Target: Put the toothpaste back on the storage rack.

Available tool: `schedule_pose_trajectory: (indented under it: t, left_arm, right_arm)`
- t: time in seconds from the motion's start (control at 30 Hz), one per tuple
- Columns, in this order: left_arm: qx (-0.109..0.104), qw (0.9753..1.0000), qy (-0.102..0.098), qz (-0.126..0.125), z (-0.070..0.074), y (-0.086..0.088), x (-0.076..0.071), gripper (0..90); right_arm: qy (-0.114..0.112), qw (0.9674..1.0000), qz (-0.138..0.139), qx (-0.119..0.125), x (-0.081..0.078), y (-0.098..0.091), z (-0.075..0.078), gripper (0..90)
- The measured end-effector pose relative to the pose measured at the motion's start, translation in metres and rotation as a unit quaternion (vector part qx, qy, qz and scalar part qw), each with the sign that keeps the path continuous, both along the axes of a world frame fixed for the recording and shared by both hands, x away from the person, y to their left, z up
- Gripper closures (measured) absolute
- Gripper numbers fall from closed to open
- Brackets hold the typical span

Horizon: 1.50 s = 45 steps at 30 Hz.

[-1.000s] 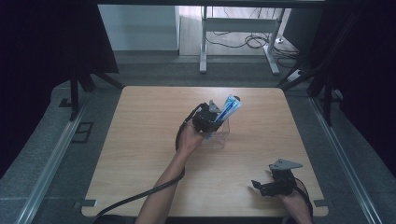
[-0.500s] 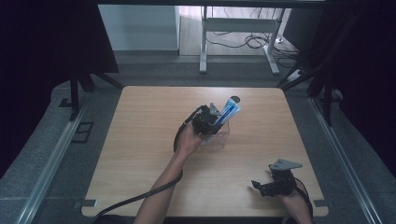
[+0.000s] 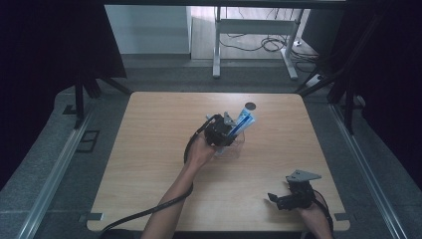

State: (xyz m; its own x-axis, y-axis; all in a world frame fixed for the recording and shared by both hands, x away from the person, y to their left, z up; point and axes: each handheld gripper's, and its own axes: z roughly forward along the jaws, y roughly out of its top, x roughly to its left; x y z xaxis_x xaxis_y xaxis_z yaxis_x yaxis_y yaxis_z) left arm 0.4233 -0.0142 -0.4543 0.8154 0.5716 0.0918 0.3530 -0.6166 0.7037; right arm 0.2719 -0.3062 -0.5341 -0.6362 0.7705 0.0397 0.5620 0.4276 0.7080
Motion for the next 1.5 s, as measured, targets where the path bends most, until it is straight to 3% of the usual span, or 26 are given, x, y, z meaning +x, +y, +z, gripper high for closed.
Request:
schedule_pose_trajectory:
  t: [0.13,0.37,0.6,1.0,1.13,1.5]
  left_arm:
    - [-0.024,0.9997,0.006,0.004,0.002,0.005,0.000,60.9]
    - [-0.047,0.9988,0.016,0.004,0.006,0.013,-0.001,53.4]
    - [-0.060,0.9981,0.014,0.000,0.010,0.012,-0.004,39.8]
    - [-0.087,0.9952,0.043,-0.011,0.018,0.012,-0.009,15.5]
    - [-0.093,0.9944,0.050,-0.007,0.020,0.014,-0.012,13.9]
    - [-0.094,0.9950,0.031,-0.010,0.026,0.029,-0.024,12.9]
  right_arm:
    - [0.000,1.0000,0.001,-0.001,0.000,0.000,0.000,0.2]
    - [-0.002,1.0000,0.002,-0.001,0.000,0.001,0.000,0.2]
    - [-0.004,1.0000,0.002,0.000,0.000,0.001,0.000,0.2]
    - [-0.004,1.0000,-0.001,0.002,0.000,0.000,0.000,0.2]
    - [-0.006,1.0000,-0.002,0.002,0.000,0.000,0.001,0.3]
    - [-0.006,1.0000,-0.001,0.001,-0.001,0.001,0.001,0.3]
